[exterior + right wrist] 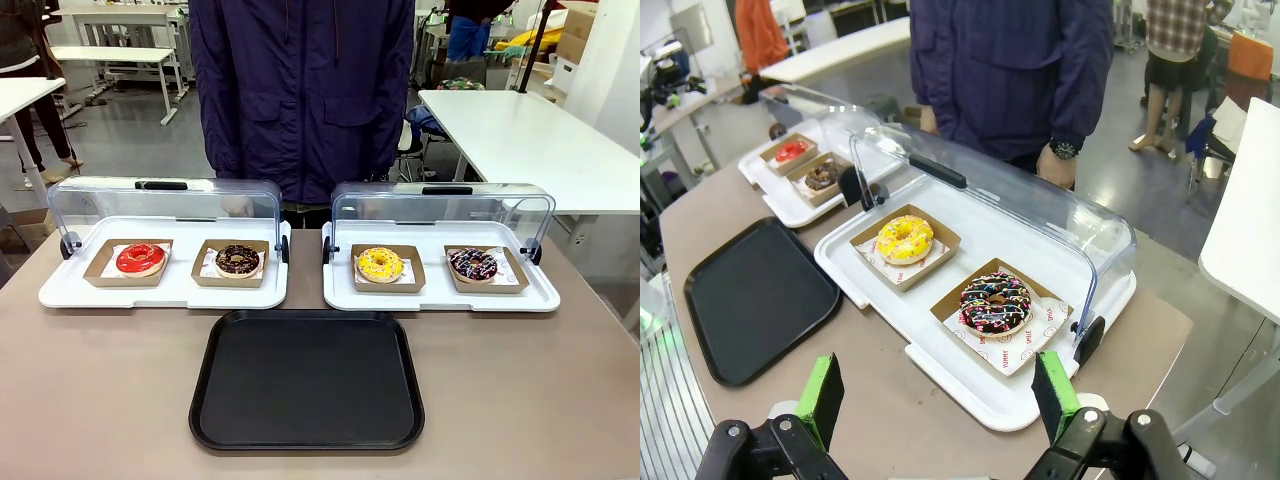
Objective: Move the third donut from the left to the tray.
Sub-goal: Pick up the Paper togo box containing the Donut indicated by the person and place it on the Handle tray.
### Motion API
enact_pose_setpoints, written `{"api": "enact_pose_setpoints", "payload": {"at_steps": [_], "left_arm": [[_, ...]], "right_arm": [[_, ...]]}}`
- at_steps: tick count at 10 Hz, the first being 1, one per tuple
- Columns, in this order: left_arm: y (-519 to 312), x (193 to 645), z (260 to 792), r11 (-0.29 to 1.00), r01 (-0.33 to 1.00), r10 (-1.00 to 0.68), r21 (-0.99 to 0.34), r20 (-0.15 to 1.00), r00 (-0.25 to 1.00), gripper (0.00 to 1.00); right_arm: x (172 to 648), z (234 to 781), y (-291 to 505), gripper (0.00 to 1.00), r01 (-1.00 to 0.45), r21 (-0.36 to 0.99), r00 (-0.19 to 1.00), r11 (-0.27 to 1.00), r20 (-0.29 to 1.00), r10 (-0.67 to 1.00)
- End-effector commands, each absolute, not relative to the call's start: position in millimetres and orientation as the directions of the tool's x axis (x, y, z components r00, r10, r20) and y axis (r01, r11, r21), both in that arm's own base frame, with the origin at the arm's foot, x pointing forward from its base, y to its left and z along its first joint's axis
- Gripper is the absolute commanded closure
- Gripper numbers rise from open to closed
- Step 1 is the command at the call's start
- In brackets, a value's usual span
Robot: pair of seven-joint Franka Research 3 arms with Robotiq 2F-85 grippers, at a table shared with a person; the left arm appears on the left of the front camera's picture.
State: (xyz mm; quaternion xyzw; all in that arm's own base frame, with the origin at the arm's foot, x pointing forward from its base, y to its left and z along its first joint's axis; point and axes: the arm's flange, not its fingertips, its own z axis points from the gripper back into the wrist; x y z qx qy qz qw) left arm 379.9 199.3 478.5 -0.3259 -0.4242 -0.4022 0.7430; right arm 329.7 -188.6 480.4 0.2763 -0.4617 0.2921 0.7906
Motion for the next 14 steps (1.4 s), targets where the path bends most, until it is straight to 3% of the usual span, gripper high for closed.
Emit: {"api": "enact_pose_setpoints", "payload": {"at_steps": [1, 14], "left_arm": [[200.3, 380.8, 480.7, 0.455, 0.880, -0.319, -0.137, 0.897, 0.305, 0.00], [200.3, 380.8, 480.7, 0.455, 0.880, -0.319, -0.137, 0.897, 0.305, 0.00]], "right_arm": [[333.7, 481.0, -189.9, 0.00, -0.727, 0.147, 0.371, 0.671, 0.906, 0.203], [333.7, 481.0, -189.9, 0.00, -0.727, 0.147, 0.371, 0.671, 0.906, 0.203]]}}
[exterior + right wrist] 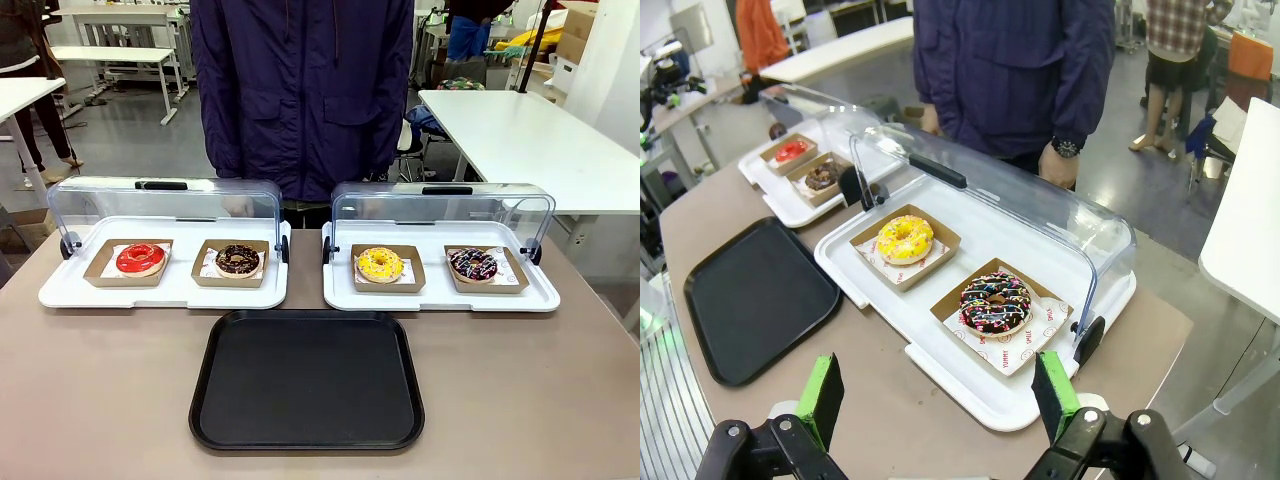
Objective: Move the third donut from the left to the tray.
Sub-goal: Pick up the Paper togo box containing the Donut indicated by the person and place it on the Handle tray.
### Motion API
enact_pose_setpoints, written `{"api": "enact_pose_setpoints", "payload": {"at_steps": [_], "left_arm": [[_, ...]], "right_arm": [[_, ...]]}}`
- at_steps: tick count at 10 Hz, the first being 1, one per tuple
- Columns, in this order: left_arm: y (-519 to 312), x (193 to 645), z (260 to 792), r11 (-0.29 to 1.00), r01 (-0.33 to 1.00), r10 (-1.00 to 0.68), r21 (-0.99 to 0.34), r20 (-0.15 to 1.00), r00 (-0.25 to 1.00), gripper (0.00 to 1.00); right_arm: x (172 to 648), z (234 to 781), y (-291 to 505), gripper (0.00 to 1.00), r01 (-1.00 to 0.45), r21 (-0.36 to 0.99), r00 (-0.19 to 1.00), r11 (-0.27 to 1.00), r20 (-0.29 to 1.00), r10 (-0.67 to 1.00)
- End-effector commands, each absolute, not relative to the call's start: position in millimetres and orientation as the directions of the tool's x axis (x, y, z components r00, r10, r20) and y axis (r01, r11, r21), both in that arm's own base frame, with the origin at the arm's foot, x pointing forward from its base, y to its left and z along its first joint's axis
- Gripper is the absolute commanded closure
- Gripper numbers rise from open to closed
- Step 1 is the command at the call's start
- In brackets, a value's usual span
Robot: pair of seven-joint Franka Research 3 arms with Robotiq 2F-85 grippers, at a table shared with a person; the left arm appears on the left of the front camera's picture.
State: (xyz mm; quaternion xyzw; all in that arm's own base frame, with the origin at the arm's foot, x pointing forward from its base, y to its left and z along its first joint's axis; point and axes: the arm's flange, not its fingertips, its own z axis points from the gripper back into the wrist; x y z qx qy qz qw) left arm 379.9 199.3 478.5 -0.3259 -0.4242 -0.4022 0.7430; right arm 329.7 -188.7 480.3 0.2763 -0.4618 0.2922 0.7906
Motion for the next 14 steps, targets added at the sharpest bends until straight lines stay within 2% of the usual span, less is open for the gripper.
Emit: {"api": "enact_pose_setpoints", "payload": {"at_steps": [1, 14], "left_arm": [[200.3, 380.8, 480.7, 0.455, 0.880, -0.319, -0.137, 0.897, 0.305, 0.00], [200.3, 380.8, 480.7, 0.455, 0.880, -0.319, -0.137, 0.897, 0.305, 0.00]], "right_arm": [[333.7, 481.0, -189.9, 0.00, -0.727, 0.147, 0.371, 0.671, 0.906, 0.203], [333.7, 481.0, -189.9, 0.00, -0.727, 0.147, 0.371, 0.671, 0.906, 0.203]]}}
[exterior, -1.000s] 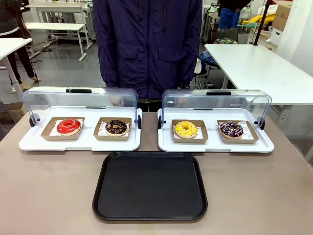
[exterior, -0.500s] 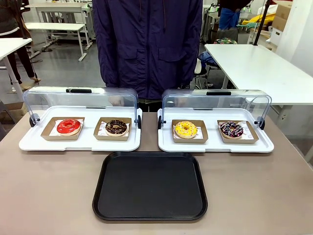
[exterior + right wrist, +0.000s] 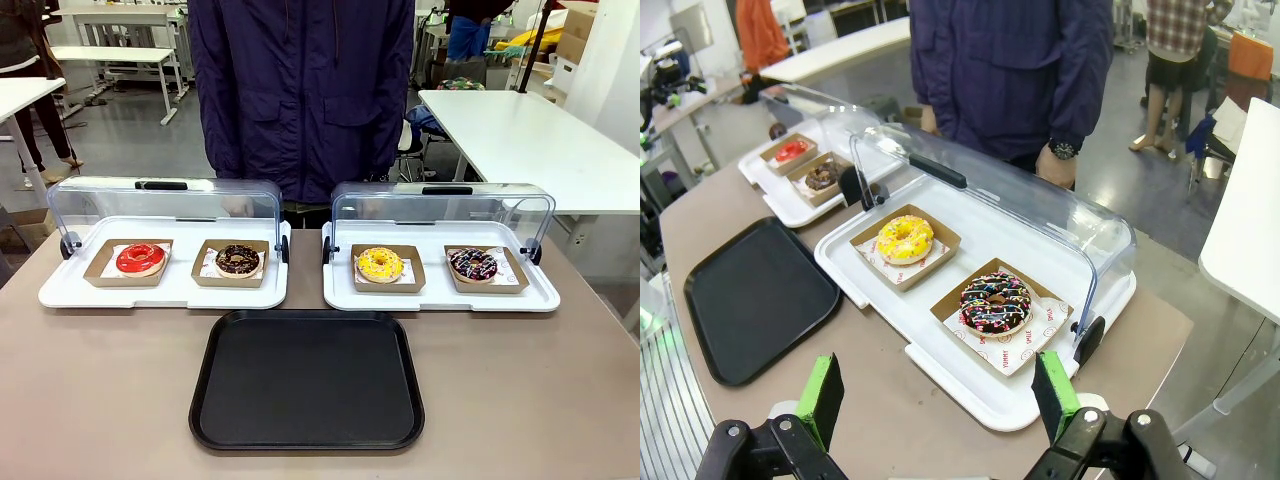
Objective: Move the third donut from the left to the tray.
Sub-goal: Pick up the Paper togo box containing the Donut indicated by the person and place it on the Handle tray.
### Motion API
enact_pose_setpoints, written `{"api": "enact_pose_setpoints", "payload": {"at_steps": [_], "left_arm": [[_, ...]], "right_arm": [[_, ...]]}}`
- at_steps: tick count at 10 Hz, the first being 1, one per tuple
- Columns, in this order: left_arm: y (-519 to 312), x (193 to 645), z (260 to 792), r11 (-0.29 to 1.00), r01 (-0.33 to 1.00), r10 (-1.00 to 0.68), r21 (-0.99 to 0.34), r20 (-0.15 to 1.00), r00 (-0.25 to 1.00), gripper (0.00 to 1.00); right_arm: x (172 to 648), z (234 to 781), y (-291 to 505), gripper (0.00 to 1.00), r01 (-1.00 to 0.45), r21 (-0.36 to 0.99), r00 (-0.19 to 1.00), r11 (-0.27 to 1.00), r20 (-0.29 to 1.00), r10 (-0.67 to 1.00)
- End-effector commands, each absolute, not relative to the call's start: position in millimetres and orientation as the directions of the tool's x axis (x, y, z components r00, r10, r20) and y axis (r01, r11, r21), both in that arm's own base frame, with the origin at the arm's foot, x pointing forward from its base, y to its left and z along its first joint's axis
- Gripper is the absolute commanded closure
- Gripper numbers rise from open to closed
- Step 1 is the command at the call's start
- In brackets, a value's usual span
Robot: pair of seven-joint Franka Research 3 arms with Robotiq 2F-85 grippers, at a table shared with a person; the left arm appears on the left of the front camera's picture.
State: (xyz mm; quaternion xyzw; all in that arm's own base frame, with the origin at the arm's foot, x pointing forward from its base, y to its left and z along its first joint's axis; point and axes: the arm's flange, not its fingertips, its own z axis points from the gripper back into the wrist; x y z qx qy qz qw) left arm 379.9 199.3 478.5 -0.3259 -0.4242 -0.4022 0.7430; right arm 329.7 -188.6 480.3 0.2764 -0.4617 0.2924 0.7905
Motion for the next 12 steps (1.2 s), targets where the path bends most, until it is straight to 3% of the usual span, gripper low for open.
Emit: {"api": "enact_pose_setpoints", "payload": {"at_steps": [1, 12], "left_arm": [[200.3, 380.8, 480.7, 0.455, 0.880, -0.319, -0.137, 0.897, 0.305, 0.00], [200.3, 380.8, 480.7, 0.455, 0.880, -0.319, -0.137, 0.897, 0.305, 0.00]], "right_arm": [[333.7, 481.0, -189.9, 0.00, -0.727, 0.147, 0.371, 0.671, 0.906, 0.203], [333.7, 481.0, -189.9, 0.00, -0.727, 0.147, 0.371, 0.671, 0.906, 0.203]]}}
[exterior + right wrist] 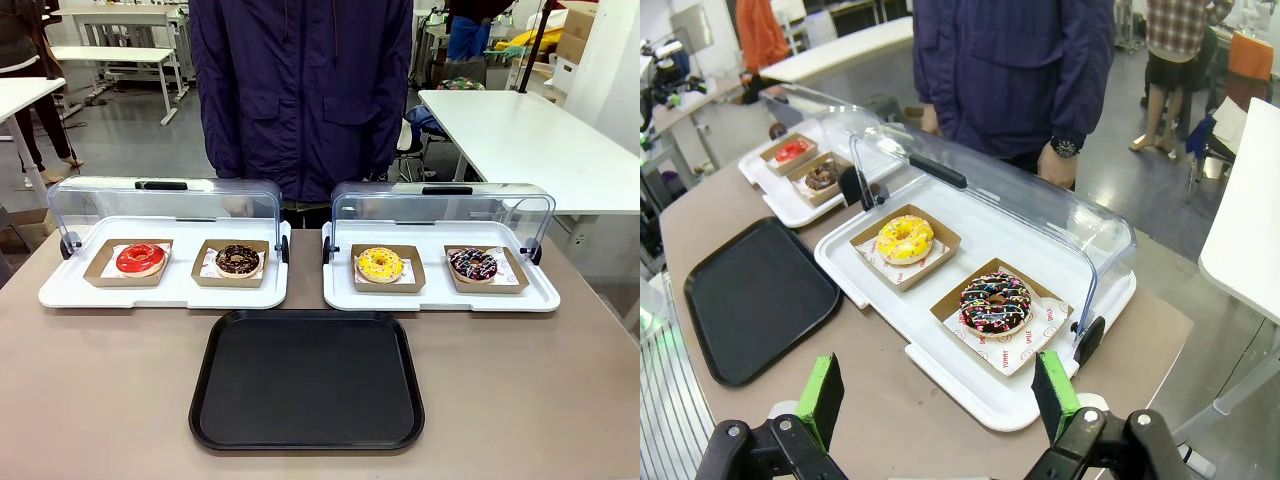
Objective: Move the third donut from the left to the tray.
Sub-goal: Pick up the Paper togo box containing the Donut indicated by the person and place it on the Handle tray.
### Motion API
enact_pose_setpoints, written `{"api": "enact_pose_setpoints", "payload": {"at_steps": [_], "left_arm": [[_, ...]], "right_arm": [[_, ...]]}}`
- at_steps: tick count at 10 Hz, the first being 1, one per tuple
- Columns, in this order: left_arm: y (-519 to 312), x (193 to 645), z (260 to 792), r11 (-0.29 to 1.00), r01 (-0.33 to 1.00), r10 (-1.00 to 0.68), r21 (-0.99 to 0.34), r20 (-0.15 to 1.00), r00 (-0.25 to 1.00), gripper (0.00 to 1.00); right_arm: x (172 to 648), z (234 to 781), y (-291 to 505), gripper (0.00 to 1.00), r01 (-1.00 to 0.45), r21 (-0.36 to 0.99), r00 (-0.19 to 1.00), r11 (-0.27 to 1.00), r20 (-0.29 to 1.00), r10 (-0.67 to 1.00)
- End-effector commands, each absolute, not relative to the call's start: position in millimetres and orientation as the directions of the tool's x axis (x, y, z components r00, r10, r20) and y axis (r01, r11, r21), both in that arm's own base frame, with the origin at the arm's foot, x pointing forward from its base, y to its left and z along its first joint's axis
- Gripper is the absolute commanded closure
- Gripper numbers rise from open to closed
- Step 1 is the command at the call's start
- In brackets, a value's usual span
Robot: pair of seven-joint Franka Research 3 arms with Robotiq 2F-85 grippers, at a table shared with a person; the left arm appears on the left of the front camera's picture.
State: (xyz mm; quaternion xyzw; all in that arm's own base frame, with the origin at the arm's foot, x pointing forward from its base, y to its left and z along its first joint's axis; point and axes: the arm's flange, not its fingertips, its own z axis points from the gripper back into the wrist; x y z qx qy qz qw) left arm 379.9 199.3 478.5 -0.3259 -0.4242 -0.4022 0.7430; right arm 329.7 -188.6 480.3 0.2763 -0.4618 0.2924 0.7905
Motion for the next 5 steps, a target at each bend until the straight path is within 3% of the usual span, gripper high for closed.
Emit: {"api": "enact_pose_setpoints", "payload": {"at_steps": [1, 5], "left_arm": [[200.3, 380.8, 480.7, 0.455, 0.880, -0.319, -0.137, 0.897, 0.305, 0.00], [200.3, 380.8, 480.7, 0.455, 0.880, -0.319, -0.137, 0.897, 0.305, 0.00]], "right_arm": [[333.7, 481.0, -189.9, 0.00, -0.727, 0.147, 0.371, 0.671, 0.906, 0.203], [333.7, 481.0, -189.9, 0.00, -0.727, 0.147, 0.371, 0.671, 0.906, 0.203]]}}
